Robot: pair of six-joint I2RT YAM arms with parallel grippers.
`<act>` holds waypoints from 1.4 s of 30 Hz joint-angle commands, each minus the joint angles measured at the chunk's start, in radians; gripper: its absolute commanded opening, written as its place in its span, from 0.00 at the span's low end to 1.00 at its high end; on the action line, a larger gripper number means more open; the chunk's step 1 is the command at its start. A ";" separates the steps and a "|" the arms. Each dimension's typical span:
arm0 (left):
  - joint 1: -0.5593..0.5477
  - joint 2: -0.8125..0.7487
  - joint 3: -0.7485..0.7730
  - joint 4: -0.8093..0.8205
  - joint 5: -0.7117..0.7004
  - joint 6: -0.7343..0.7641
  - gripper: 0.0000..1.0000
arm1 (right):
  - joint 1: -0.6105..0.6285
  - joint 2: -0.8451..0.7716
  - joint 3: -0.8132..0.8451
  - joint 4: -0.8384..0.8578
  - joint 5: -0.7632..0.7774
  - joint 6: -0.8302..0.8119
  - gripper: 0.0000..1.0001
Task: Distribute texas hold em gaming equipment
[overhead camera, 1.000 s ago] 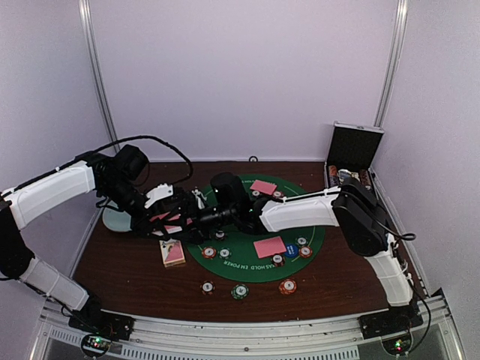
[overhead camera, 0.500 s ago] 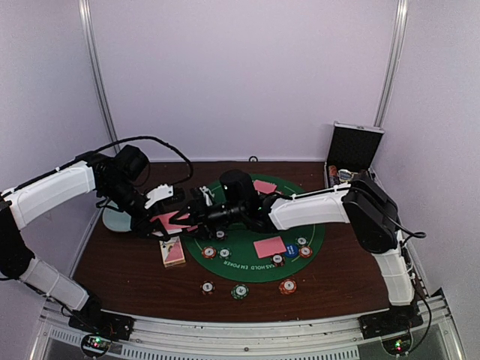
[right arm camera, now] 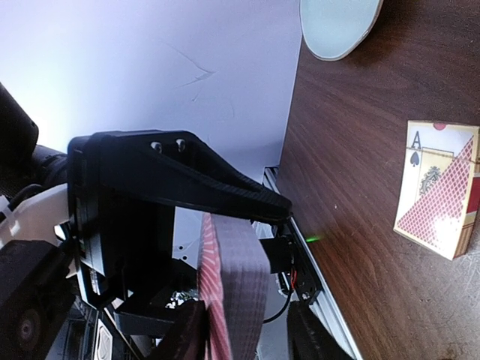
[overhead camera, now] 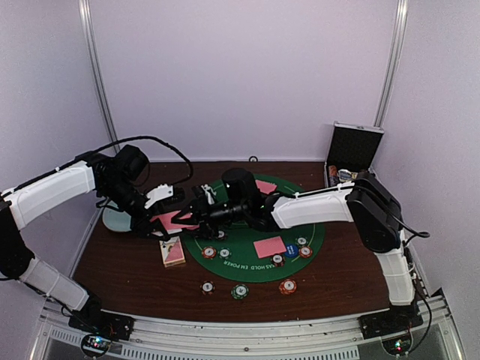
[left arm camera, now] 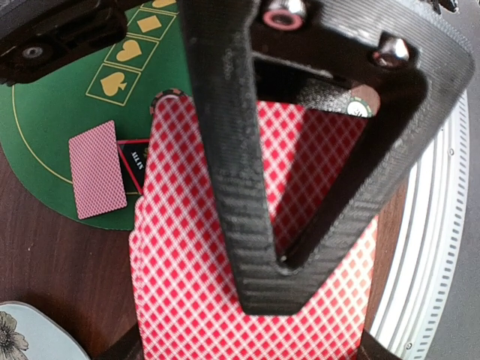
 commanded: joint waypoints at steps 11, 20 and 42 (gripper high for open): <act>0.002 -0.043 0.010 0.025 0.003 0.017 0.10 | -0.019 -0.068 -0.007 -0.128 0.003 -0.062 0.47; 0.001 -0.042 -0.002 0.026 -0.002 0.024 0.10 | -0.036 -0.148 -0.053 -0.165 0.015 -0.090 0.26; 0.001 -0.046 -0.013 0.025 -0.031 0.038 0.09 | -0.125 -0.254 -0.126 -0.289 -0.001 -0.163 0.00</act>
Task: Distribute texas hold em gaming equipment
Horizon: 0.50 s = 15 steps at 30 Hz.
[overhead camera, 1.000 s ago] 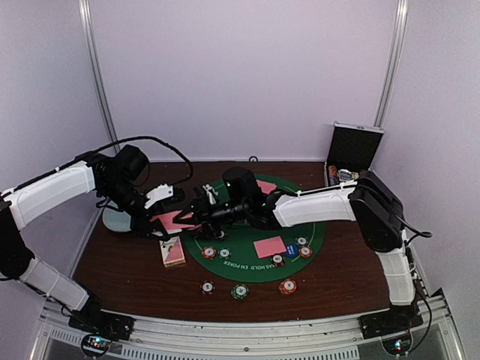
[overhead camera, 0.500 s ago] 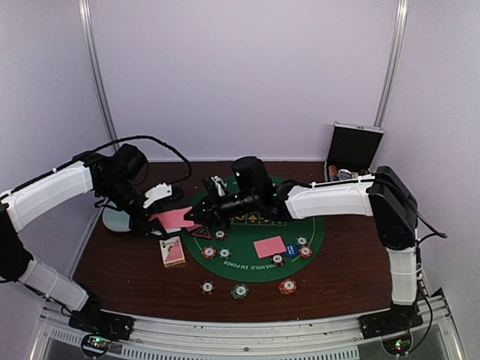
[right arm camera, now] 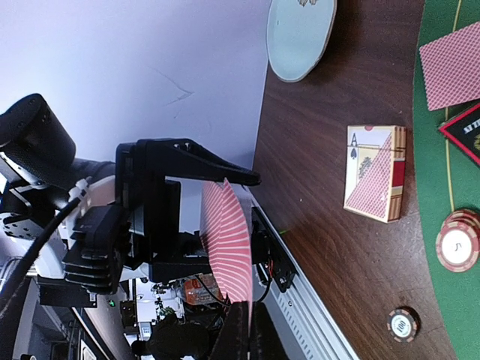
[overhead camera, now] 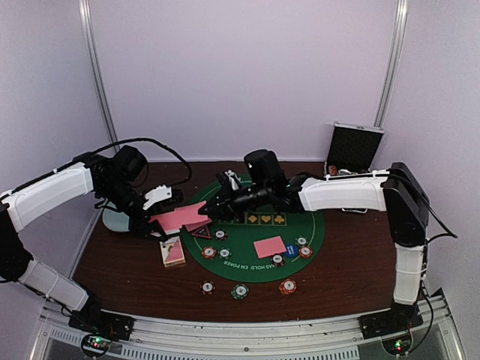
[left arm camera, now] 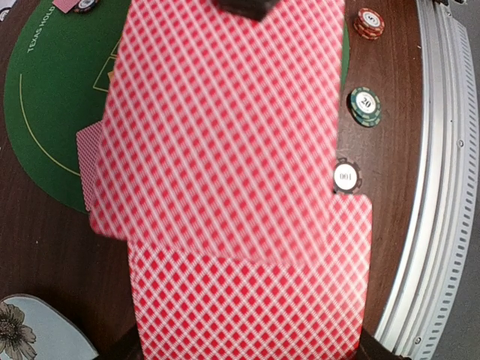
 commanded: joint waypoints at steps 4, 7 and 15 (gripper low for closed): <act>0.001 -0.027 0.004 0.014 0.000 0.020 0.09 | -0.090 -0.054 -0.040 -0.054 -0.014 -0.061 0.00; 0.001 -0.027 0.006 0.011 -0.002 0.020 0.09 | -0.121 -0.020 -0.025 -0.053 -0.021 -0.068 0.00; 0.001 -0.034 0.010 0.001 0.000 0.018 0.09 | -0.136 0.160 0.204 -0.232 0.002 -0.169 0.00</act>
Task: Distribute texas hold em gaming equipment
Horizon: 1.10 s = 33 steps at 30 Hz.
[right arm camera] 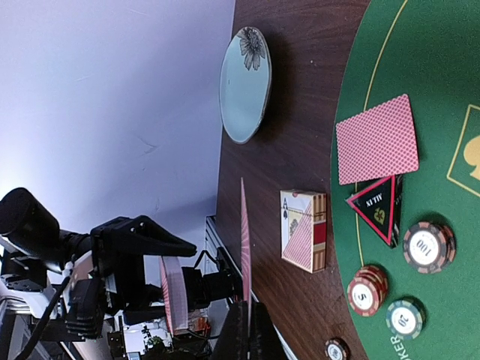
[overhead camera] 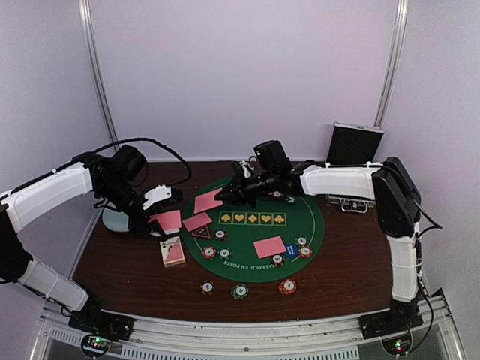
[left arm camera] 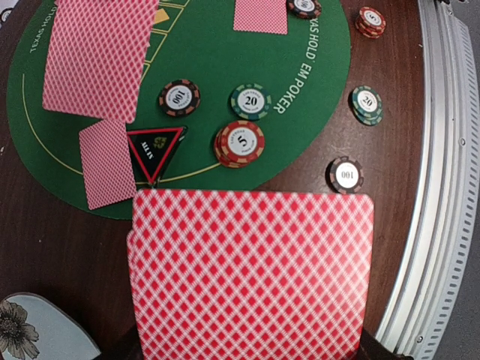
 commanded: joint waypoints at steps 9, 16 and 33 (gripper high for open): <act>0.001 -0.039 0.004 -0.002 0.011 0.015 0.09 | 0.003 0.330 0.393 -0.175 0.035 -0.080 0.00; 0.001 -0.039 0.002 -0.004 0.014 0.012 0.09 | 0.001 0.484 0.605 -0.247 0.085 -0.101 0.00; 0.001 -0.035 0.000 -0.004 0.019 0.014 0.09 | 0.001 0.574 0.701 -0.278 0.131 -0.120 0.31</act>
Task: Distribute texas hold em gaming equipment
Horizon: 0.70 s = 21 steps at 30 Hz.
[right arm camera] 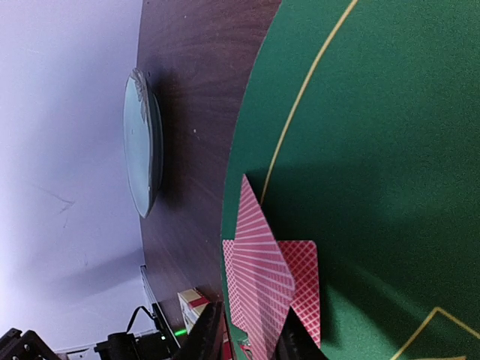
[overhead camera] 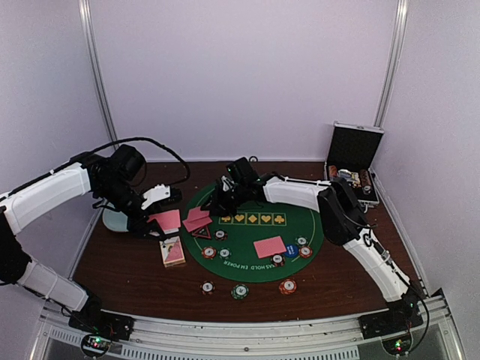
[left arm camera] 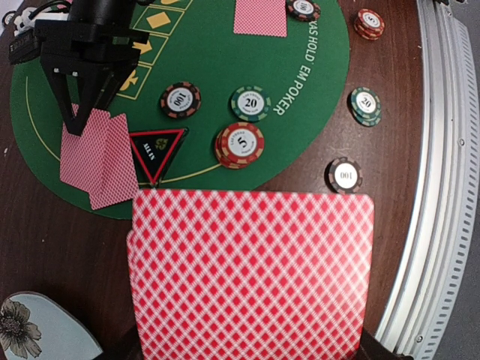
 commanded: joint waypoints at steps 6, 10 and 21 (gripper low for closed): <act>0.001 -0.023 -0.003 -0.001 0.020 0.012 0.09 | -0.011 -0.053 0.038 -0.141 0.049 -0.137 0.46; 0.001 -0.023 0.001 -0.001 0.020 0.011 0.09 | -0.020 -0.115 0.017 -0.220 0.078 -0.209 0.51; 0.001 -0.023 0.004 -0.001 0.019 0.005 0.09 | -0.028 -0.349 -0.234 -0.123 0.024 -0.226 0.64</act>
